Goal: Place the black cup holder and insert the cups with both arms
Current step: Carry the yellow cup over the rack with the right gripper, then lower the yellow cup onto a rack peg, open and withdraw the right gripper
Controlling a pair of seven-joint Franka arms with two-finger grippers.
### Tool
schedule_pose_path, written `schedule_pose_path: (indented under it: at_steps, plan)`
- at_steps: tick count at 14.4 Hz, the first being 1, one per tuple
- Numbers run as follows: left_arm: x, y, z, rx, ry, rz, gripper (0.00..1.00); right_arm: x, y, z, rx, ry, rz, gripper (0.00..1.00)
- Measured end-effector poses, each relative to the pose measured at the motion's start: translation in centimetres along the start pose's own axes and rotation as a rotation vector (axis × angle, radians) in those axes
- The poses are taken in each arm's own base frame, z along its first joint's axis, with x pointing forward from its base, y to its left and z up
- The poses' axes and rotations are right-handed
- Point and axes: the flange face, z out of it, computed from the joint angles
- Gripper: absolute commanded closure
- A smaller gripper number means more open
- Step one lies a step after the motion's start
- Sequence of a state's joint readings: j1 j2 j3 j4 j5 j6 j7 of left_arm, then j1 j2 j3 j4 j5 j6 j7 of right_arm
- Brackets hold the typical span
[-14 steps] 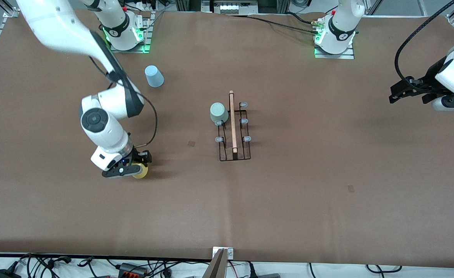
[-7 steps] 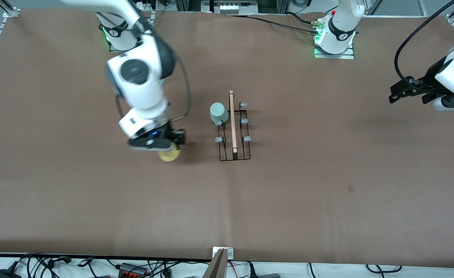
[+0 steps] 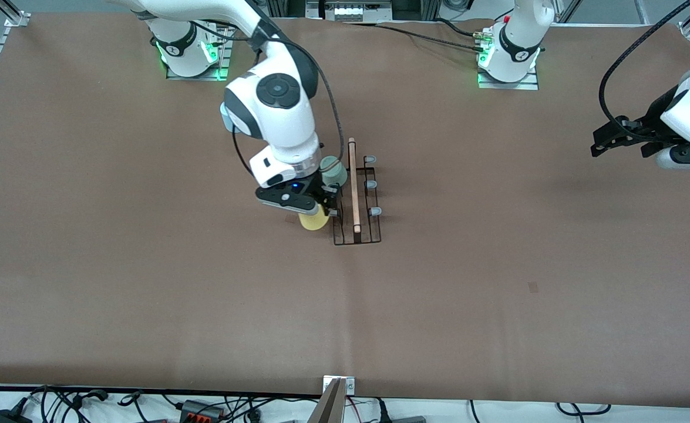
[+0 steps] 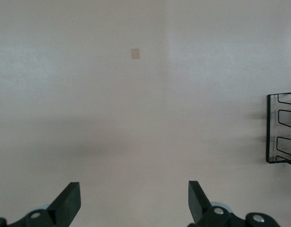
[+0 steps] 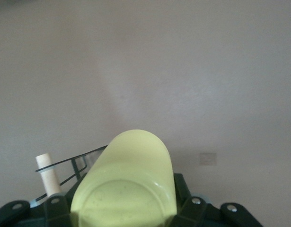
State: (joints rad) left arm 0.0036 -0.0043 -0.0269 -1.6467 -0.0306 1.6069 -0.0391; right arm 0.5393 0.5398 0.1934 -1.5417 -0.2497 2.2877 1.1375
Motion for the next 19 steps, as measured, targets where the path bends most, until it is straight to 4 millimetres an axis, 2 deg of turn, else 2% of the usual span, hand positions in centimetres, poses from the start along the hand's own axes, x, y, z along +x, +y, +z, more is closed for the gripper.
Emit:
schedule_pose_path:
  at_steps: [3, 6, 11, 12, 13, 14, 15, 19]
  plan:
    - [0.0, 0.0, 0.0, 0.000, -0.001, 0.000, 0.00, -0.8, -1.4, 0.8, 0.013, -0.012, 0.001, 1.00]
    - [0.0, 0.0, 0.0, 0.000, -0.001, 0.000, 0.00, -1.2, -1.6, 1.8, 0.007, -0.023, -0.004, 0.99]
    - [0.0, 0.0, 0.0, 0.000, -0.002, 0.001, 0.00, -3.0, -2.0, 4.6, -0.017, -0.053, -0.016, 0.95]
    - [0.0, 0.0, 0.0, 0.000, -0.002, 0.001, 0.00, -3.1, -2.0, 4.7, -0.016, -0.053, -0.017, 0.90]
    - [0.0, 0.0, 0.0, 0.000, -0.002, 0.001, 0.00, -3.1, -2.1, 4.7, -0.015, -0.052, -0.017, 0.78]
    - [0.0, 0.0, 0.0, 0.000, -0.003, 0.001, 0.00, -3.1, -2.1, 4.7, -0.015, -0.052, -0.017, 0.47]
    - [0.0, 0.0, 0.0, 0.000, -0.004, 0.001, 0.00, -3.1, -2.1, 4.7, -0.015, -0.053, -0.018, 0.00]
    - [-0.1, 0.0, 0.1, 0.000, -0.006, 0.001, 0.00, -3.2, -2.2, 4.7, -0.014, -0.052, -0.017, 0.00]
